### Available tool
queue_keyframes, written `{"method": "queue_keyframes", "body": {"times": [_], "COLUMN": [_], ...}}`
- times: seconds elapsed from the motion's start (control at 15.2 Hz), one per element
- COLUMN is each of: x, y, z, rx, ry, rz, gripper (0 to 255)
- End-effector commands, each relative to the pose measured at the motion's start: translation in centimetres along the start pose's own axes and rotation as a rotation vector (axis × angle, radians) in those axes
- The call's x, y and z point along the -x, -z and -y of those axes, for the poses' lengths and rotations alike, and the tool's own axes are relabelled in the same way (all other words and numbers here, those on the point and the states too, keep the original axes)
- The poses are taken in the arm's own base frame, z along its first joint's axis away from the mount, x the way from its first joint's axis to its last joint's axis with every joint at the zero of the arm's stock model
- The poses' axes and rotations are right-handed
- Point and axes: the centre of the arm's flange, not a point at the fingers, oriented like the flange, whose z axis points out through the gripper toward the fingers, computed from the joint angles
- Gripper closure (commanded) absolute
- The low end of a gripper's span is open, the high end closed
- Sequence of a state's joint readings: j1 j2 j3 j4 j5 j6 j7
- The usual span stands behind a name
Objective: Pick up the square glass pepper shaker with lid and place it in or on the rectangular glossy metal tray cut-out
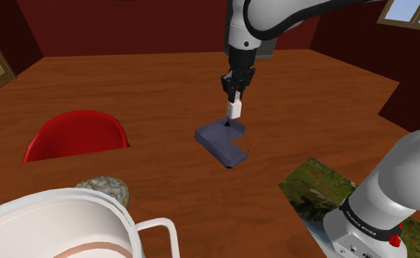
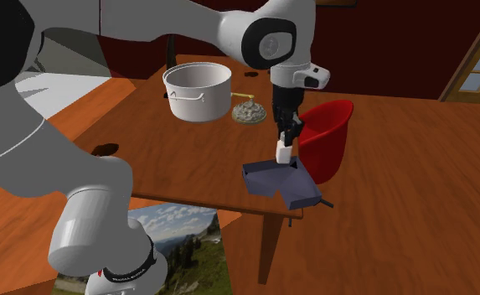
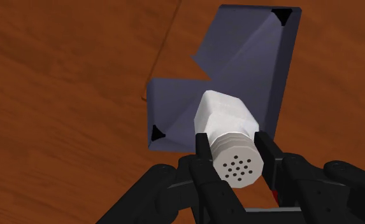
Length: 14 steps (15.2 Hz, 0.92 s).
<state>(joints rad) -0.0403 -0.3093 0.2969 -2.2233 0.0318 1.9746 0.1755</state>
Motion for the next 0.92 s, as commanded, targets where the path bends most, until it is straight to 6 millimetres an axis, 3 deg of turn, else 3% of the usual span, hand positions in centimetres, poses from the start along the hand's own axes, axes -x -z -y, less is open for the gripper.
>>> {"method": "queue_keyframes", "body": {"times": [0.0, 0.86], "x": [0.1, 0.5], "y": [-1.1, -7.9], "z": [0.0, 0.3], "rx": [0.0, 0.0], "ry": [0.0, 0.0], "rz": [0.0, 0.0], "gripper": [255, 255]}}
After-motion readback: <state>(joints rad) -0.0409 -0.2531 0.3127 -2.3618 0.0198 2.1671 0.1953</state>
